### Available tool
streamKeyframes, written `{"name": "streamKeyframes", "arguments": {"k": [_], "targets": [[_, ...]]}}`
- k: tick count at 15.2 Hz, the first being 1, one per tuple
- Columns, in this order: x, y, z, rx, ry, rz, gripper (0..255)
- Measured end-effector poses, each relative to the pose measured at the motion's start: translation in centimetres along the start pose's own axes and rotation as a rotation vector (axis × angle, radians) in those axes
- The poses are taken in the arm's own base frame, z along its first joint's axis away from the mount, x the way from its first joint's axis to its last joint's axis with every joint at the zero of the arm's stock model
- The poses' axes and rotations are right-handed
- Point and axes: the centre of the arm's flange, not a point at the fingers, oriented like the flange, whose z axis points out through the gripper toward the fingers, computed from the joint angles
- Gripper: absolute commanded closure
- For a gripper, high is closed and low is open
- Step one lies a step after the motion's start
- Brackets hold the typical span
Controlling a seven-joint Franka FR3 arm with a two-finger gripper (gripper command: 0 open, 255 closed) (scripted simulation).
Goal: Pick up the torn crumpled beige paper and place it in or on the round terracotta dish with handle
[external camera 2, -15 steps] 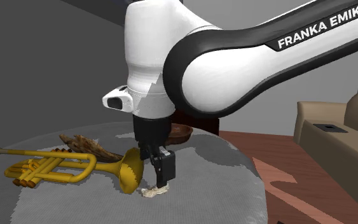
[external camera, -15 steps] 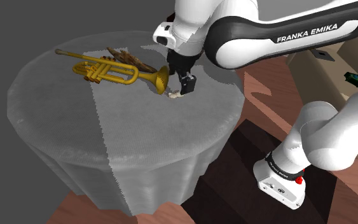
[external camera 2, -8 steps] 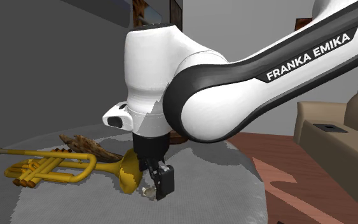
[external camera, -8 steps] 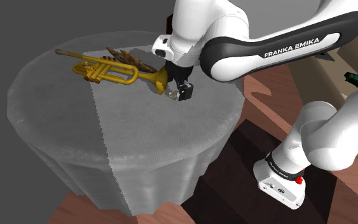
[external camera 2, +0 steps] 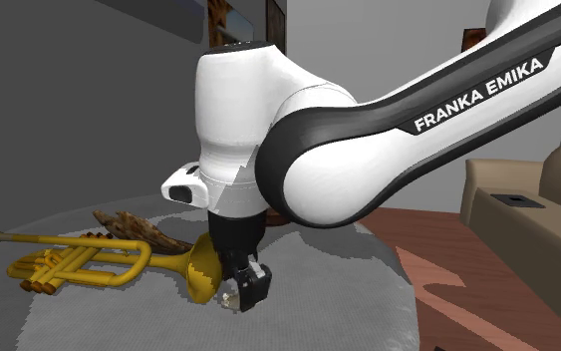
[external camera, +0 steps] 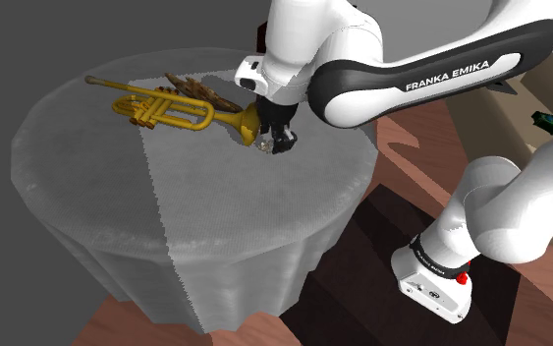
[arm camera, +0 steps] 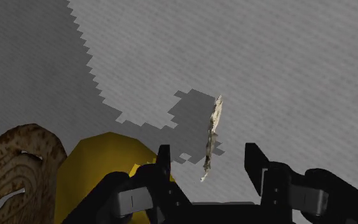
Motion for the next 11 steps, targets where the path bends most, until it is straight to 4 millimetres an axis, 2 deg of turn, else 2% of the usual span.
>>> {"name": "streamKeyframes", "arguments": {"k": [9, 11], "targets": [[0.02, 0.03, -0.06, -0.001, 0.001, 0.000, 255], [0.00, 0.17, -0.59, 0.000, 0.000, 0.000, 255]]}}
